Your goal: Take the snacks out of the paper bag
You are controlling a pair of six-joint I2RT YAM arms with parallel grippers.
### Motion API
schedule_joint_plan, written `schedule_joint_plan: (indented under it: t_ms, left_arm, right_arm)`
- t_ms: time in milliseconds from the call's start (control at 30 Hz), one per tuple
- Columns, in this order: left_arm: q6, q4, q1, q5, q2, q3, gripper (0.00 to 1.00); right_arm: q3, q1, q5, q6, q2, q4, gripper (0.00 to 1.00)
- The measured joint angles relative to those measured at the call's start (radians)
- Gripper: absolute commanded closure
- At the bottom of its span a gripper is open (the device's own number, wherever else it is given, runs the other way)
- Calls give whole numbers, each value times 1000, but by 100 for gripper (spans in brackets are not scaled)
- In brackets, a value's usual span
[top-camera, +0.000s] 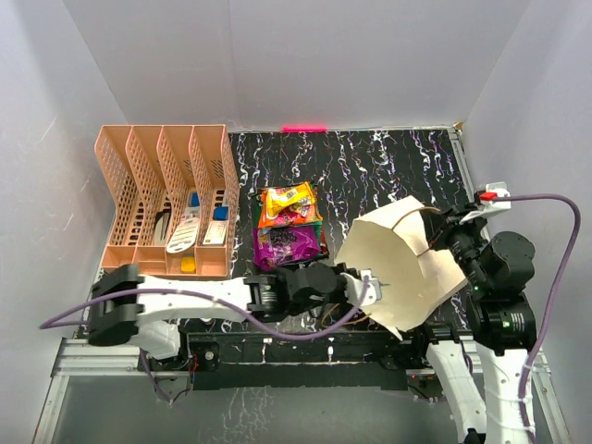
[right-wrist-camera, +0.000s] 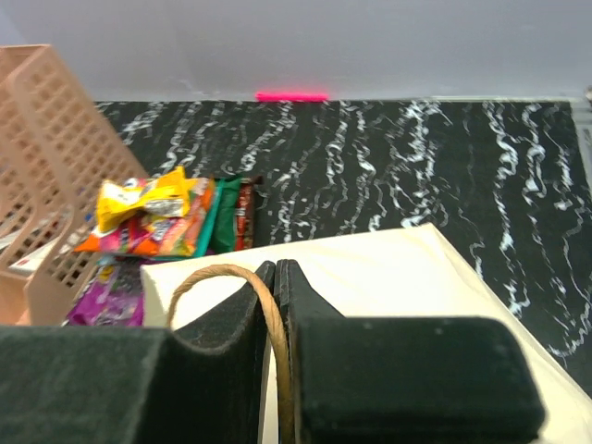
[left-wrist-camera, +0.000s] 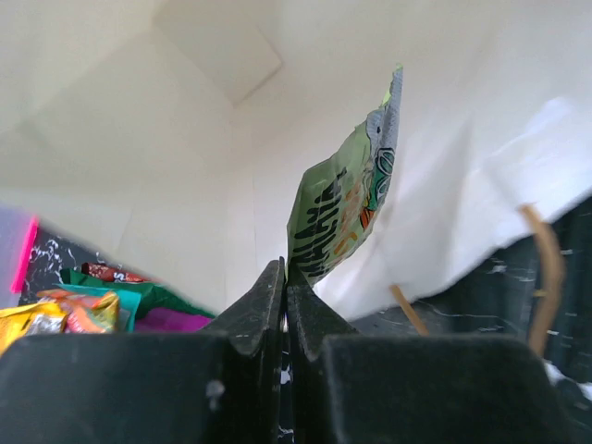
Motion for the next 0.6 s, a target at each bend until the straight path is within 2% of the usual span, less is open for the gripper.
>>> schedule_joint_plan:
  t_ms: [167,333,400,600]
  left_arm:
    - [-110,-163,-20,27,-235,46,100]
    - [-162,-303,-6,-98,-340,187,100]
    - [-183,-363,43,-116,-337,232,100]
    - [-276,-489,381,-39,-238,323,100]
  right_arm:
    - [-49,0,132,13,60,45,92]
    - [-85,0,217,-14,88,91,92]
    - [-90,0,226,-24,82,104,92]
    - [-124,0,225,-48,33,140,92]
